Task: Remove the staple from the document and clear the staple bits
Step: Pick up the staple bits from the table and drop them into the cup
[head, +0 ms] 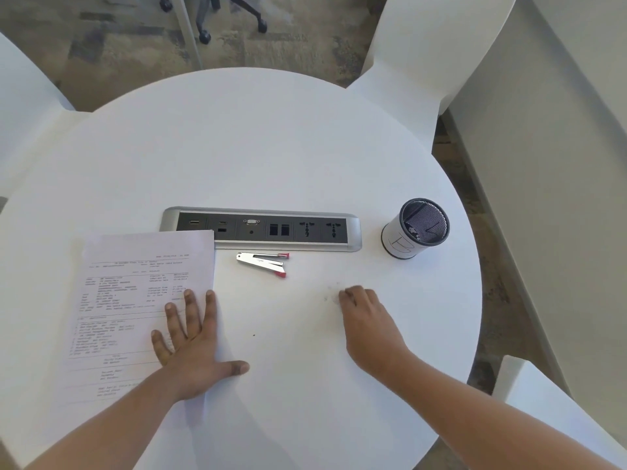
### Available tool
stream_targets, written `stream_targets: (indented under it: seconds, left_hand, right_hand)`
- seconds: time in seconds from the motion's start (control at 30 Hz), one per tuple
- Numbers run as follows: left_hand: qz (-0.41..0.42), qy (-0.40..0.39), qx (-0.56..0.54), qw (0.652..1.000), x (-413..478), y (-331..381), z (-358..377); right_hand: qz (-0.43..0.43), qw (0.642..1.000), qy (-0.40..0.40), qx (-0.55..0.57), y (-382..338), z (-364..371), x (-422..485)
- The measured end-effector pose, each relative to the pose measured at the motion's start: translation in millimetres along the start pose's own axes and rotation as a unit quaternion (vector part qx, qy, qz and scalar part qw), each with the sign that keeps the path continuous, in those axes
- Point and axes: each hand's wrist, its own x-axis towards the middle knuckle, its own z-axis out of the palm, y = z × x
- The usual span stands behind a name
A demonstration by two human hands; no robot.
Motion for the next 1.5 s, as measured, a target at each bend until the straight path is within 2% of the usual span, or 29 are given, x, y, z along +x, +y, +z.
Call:
stream_targets:
  seconds: [0.17, 0.33, 0.5, 0.6, 0.67, 0.8, 0.9, 1.0, 1.27, 1.4, 1.5]
  left_hand:
    - [-0.003, -0.001, 0.004, 1.000, 1, 1, -2]
    - [-0.003, -0.007, 0.010, 1.000, -1, 3, -4]
    - [-0.003, -0.009, 0.009, 1.000, -2, 1, -3]
    - [-0.006, -0.006, 0.010, 1.000, -1, 1, -3]
    - [-0.007, -0.004, 0.012, 1.000, 0, 1, -2]
    - [-0.002, -0.003, 0.011, 1.000, 0, 1, -2]
    - [-0.004, -0.002, 0.009, 1.000, 0, 2, -1]
    - [-0.006, -0.002, 0.011, 1.000, -1, 2, -1]
    - [-0.007, -0.008, 0.008, 1.000, -2, 2, -2]
    - [-0.009, -0.006, 0.009, 1.000, -1, 2, -2]
    - [-0.011, -0.005, 0.009, 1.000, -1, 2, -1]
  right_hand:
    - [0.028, 0.992, 0.062, 0.105, 0, -3, 9]
    - [0.059, 0.988, 0.098, 0.109, 2, 0, 35]
    - [-0.074, 0.989, 0.092, 0.086, -3, 10, 28]
    - [-0.107, 0.990, 0.072, 0.062, 9, 8, 21]
    - [-0.079, 0.991, 0.071, 0.082, 18, -2, 18]
    - [0.050, 0.982, 0.099, 0.154, 35, -17, 17]
    - [0.103, 0.981, 0.041, 0.162, 35, -16, 16]
    - [0.098, 0.984, 0.005, 0.148, 24, -10, 12]
    - [0.040, 0.995, 0.018, 0.094, -4, 0, 16]
    - [0.046, 0.997, -0.009, 0.068, -7, 0, 20]
    - [0.061, 0.994, -0.017, 0.093, -6, -3, 22]
